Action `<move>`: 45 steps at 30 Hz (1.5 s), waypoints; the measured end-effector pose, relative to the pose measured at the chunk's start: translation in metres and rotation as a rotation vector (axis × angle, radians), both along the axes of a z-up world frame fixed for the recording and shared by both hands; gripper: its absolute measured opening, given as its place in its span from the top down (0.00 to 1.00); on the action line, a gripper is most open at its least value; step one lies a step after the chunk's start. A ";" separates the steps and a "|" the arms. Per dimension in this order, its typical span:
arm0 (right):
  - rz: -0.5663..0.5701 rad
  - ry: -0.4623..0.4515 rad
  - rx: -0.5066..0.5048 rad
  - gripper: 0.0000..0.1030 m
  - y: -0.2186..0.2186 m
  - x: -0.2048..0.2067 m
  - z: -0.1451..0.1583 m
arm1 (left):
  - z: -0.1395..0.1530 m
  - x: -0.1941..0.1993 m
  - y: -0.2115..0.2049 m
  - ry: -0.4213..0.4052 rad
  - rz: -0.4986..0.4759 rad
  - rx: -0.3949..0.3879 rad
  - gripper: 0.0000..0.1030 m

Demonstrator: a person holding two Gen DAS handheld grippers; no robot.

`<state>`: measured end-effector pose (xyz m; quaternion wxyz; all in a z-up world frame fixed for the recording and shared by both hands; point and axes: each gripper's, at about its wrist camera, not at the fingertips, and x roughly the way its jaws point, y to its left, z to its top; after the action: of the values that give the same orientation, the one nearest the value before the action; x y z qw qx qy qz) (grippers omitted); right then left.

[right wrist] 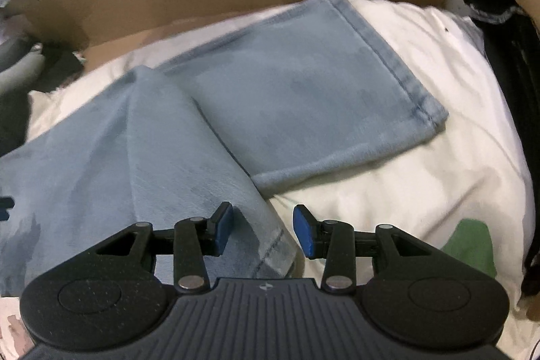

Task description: Fold clothes

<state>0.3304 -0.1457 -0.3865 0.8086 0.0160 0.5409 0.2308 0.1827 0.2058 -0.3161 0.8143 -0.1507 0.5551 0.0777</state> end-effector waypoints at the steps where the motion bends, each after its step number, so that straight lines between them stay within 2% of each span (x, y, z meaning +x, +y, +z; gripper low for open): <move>1: -0.007 0.010 -0.004 0.51 0.000 0.001 -0.002 | -0.004 -0.003 0.000 0.006 0.011 -0.025 0.44; 3: -0.016 0.025 -0.006 0.47 -0.001 0.002 -0.003 | -0.010 -0.008 0.000 0.020 0.016 -0.054 0.44; 5: -0.011 0.034 -0.008 0.46 -0.001 0.003 -0.003 | -0.013 -0.011 0.000 0.026 0.009 -0.050 0.44; 10: 0.104 0.073 0.011 0.47 0.010 -0.005 -0.005 | -0.016 -0.014 0.000 0.027 0.006 -0.055 0.44; 13: 0.162 0.039 -0.015 0.62 0.017 -0.013 -0.001 | -0.016 -0.014 -0.003 0.024 0.004 -0.060 0.44; 14: 0.170 0.035 -0.018 0.74 0.017 -0.013 0.001 | -0.015 -0.014 -0.003 0.022 0.004 -0.062 0.44; 15: 0.176 0.032 -0.019 0.78 0.017 -0.013 0.003 | -0.015 -0.014 -0.004 0.020 0.004 -0.064 0.44; 17: 0.176 0.024 -0.010 0.84 0.014 -0.011 0.010 | -0.014 -0.014 -0.005 0.016 0.004 -0.069 0.44; 21: 0.149 -0.032 -0.003 0.87 0.012 -0.007 0.035 | -0.012 -0.013 -0.007 0.007 0.004 -0.079 0.44; 24: 0.127 -0.093 -0.007 0.87 0.012 -0.002 0.056 | -0.011 -0.013 -0.008 0.000 0.005 -0.086 0.44; 28: 0.106 -0.221 -0.053 0.88 0.011 0.009 0.079 | -0.007 -0.012 -0.009 -0.008 -0.007 -0.082 0.44; 32: 0.085 -0.289 -0.097 0.86 0.003 0.022 0.082 | -0.010 -0.012 -0.009 0.005 -0.005 -0.083 0.44; 35: 0.104 -0.283 -0.127 0.78 0.003 0.027 0.062 | -0.014 -0.011 -0.009 0.023 -0.007 -0.082 0.44; 38: 0.080 -0.195 -0.101 0.74 -0.001 0.029 0.040 | -0.016 -0.011 -0.009 0.028 -0.011 -0.078 0.44; 39: 0.068 -0.162 -0.077 0.67 -0.005 0.028 0.036 | -0.016 -0.011 -0.009 0.029 -0.013 -0.077 0.44; 41: 0.054 -0.122 -0.040 0.59 -0.010 0.022 0.032 | -0.017 -0.011 -0.009 0.032 -0.011 -0.076 0.44; 45: 0.024 -0.090 -0.003 0.56 -0.019 0.023 0.029 | -0.019 -0.011 -0.010 0.039 -0.013 -0.078 0.44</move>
<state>0.3533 -0.1648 -0.3577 0.8294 -0.0020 0.5043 0.2402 0.1720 0.1955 -0.3348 0.7973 -0.1771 0.5745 0.0537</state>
